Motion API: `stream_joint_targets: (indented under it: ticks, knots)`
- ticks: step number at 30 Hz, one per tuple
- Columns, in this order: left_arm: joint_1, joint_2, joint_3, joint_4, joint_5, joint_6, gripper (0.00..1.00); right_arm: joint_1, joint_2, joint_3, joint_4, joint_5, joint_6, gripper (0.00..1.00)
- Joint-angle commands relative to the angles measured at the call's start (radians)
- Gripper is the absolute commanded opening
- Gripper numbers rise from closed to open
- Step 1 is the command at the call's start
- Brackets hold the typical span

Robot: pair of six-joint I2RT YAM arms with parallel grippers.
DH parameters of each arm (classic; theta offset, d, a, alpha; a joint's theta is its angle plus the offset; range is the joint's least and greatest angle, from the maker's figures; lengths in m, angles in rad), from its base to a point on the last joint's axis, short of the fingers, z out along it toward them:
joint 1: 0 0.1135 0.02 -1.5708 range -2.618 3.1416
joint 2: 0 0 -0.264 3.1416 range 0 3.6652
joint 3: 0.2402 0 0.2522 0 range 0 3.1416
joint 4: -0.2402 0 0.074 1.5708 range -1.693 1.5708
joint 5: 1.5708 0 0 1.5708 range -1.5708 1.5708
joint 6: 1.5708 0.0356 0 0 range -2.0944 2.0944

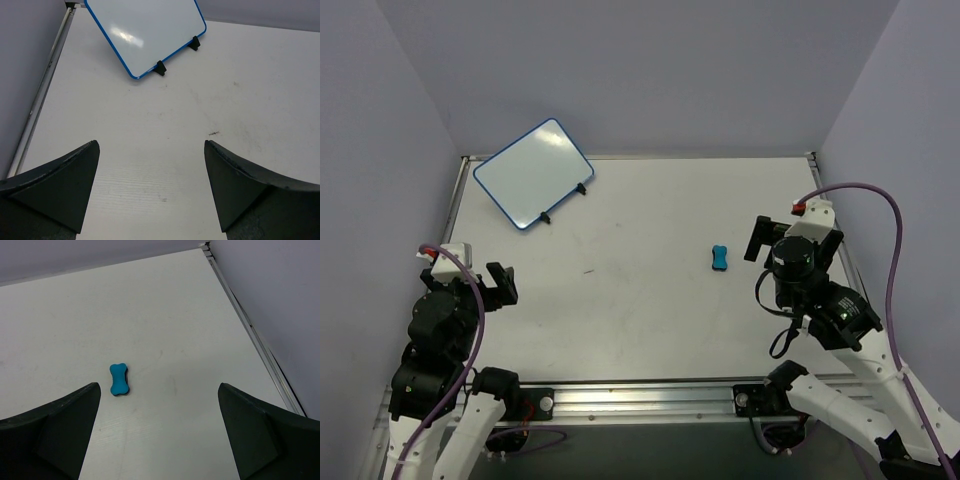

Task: Erase the whiteboard

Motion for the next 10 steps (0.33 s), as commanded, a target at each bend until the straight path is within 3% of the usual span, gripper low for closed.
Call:
stream_joint_targets:
  ticks: [1,10]
  knots:
    - [-0.003,0.007,0.003,0.041,0.009,0.005,0.94,0.005,-0.002,-0.012,0.021,0.008,-0.012,1.0]
    - [-0.003,0.007,0.003,0.04,0.006,0.006,0.94,0.005,0.0,-0.018,0.023,-0.007,-0.011,1.0]
